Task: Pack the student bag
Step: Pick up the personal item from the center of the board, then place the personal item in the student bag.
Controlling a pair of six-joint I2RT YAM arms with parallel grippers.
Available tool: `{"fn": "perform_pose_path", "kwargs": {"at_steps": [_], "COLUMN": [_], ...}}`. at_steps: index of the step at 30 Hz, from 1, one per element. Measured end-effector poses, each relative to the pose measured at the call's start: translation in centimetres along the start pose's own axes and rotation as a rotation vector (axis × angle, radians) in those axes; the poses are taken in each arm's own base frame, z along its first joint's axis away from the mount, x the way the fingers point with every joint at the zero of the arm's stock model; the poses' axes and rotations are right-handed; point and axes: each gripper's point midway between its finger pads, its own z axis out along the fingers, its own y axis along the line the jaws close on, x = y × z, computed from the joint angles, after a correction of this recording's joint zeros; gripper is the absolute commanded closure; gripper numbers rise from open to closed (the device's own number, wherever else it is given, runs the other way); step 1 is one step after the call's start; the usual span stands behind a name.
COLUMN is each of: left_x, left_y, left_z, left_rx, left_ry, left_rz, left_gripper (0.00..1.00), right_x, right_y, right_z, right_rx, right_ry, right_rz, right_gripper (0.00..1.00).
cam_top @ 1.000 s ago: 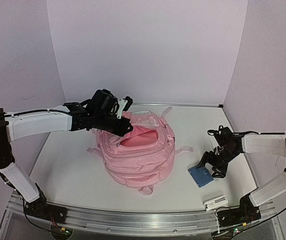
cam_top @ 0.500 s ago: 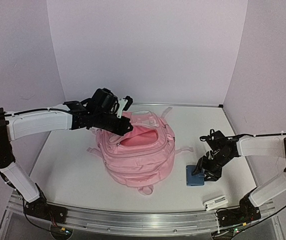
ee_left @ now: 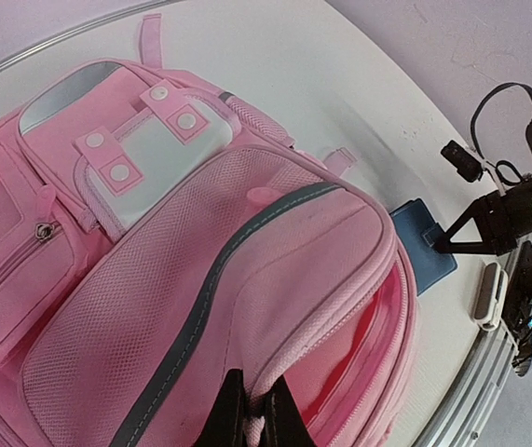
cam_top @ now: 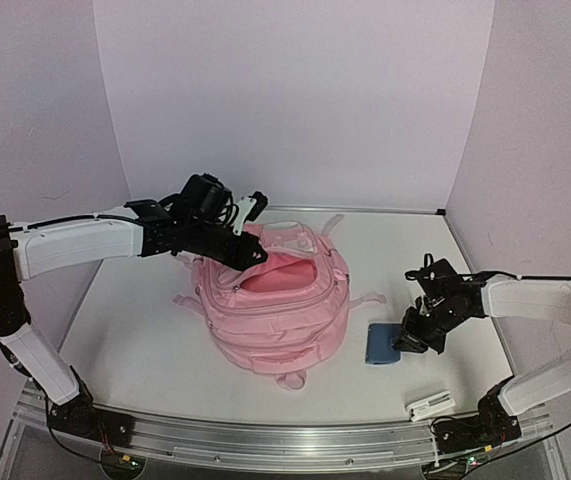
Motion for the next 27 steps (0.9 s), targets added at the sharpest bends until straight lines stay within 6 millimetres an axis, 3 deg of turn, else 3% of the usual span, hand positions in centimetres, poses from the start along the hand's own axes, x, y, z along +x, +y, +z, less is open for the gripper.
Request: {"fn": "perform_pose_path", "kwargs": {"at_steps": [8, 12, 16, 21, 27], "left_x": [-0.2, -0.4, -0.4, -0.4, -0.3], "left_y": [0.3, 0.2, -0.4, -1.0, -1.5], "left_z": [-0.2, -0.3, -0.4, -0.5, -0.7], "left_rx": [0.017, 0.035, 0.084, 0.136, 0.174], "left_ry": [0.0, 0.0, 0.006, 0.009, 0.013], "left_rz": [-0.009, -0.009, 0.01, 0.033, 0.052], "left_gripper": [1.0, 1.0, 1.0, 1.0, 1.0], "right_x": [-0.5, -1.0, 0.3, 2.7, 3.0], "right_y": [2.1, 6.8, 11.8, 16.2, 19.7], "right_z": [-4.5, -9.1, -12.2, -12.7, -10.8], "right_rx": [-0.087, -0.263, -0.432, -0.548, -0.574], "right_ry": [-0.077, -0.104, -0.063, 0.055, 0.16], "right_rz": [-0.016, -0.077, -0.168, -0.225, -0.241], "right_gripper": [1.0, 1.0, 1.0, 1.0, 1.0]}}
